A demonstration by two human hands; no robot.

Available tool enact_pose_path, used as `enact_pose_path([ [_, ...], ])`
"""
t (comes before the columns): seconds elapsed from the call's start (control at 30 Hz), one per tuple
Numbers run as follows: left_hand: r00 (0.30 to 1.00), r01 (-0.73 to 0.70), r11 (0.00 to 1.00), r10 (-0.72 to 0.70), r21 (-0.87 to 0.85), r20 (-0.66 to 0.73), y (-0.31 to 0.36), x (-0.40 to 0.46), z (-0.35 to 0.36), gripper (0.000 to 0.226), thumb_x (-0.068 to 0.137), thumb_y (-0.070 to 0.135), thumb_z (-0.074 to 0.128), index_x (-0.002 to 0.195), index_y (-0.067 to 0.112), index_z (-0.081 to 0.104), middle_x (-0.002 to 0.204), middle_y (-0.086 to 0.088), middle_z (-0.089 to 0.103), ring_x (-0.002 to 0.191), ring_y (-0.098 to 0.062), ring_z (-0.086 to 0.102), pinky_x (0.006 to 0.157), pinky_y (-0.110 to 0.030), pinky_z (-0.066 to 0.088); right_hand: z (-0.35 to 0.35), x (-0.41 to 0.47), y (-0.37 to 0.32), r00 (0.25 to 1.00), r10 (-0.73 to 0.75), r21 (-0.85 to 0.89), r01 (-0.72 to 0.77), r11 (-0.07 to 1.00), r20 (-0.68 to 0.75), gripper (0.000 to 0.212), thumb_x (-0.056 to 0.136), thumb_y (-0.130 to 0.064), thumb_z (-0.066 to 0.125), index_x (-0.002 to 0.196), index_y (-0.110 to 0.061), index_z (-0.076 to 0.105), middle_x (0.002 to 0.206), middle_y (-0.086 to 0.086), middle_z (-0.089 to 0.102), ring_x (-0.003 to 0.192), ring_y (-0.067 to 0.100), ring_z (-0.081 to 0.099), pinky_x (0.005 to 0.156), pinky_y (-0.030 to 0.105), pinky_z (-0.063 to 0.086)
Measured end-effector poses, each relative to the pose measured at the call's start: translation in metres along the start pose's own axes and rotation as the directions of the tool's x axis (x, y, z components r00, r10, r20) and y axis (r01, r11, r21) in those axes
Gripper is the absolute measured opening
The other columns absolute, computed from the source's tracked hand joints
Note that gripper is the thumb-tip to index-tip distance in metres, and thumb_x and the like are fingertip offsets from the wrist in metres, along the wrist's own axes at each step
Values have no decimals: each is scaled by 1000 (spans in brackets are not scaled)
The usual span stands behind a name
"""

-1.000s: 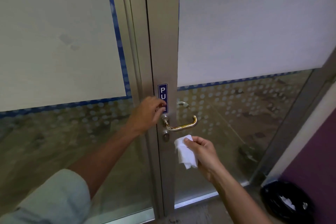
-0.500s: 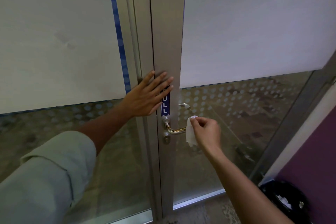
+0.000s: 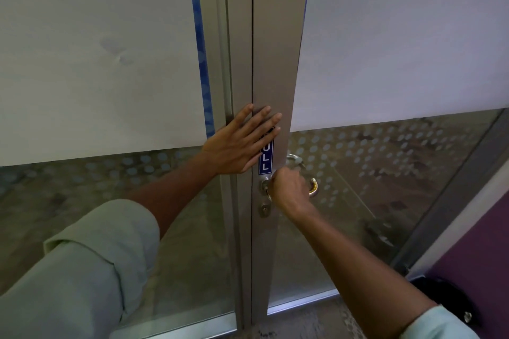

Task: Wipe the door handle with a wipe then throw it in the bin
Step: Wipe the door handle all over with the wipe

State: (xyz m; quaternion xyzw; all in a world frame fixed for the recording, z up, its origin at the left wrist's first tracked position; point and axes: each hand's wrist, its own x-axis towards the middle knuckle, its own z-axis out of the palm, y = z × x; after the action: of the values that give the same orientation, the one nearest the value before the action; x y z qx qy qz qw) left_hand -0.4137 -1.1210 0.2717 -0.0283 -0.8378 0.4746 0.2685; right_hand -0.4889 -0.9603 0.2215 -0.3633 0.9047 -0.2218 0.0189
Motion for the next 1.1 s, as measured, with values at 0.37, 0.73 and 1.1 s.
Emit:
enact_pose_path([
  [0.37, 1000, 10, 1000, -10, 19, -8, 1, 0, -1, 78, 102, 54, 14, 162, 6, 6, 168, -24, 2, 155, -43, 6, 123, -59, -3, -8, 10, 5, 981, -49, 112, 28, 993, 186, 8, 92, 0, 59, 93, -1, 66, 98, 12, 66, 79, 22, 62, 64, 27, 48],
  [0.73, 1000, 11, 999, -11, 33, 1, 0, 1, -1, 80, 101, 56, 19, 162, 6, 7, 168, -24, 3, 155, -44, 6, 123, -60, -6, 16, 10, 11, 993, -101, -186, 87, 979, -67, 38, 86, -44, 67, 111, -16, 61, 105, 7, 71, 104, 28, 61, 90, 42, 48],
  [1.1, 1000, 15, 1000, -15, 27, 1, 1, 1, -1, 81, 101, 57, 20, 161, 6, 5, 168, -23, 4, 155, -43, 7, 122, -60, -8, 38, -2, 9, 978, -157, -389, 93, 916, -136, 24, 92, -30, 50, 83, -21, 70, 87, 4, 72, 111, 28, 48, 93, 46, 31],
])
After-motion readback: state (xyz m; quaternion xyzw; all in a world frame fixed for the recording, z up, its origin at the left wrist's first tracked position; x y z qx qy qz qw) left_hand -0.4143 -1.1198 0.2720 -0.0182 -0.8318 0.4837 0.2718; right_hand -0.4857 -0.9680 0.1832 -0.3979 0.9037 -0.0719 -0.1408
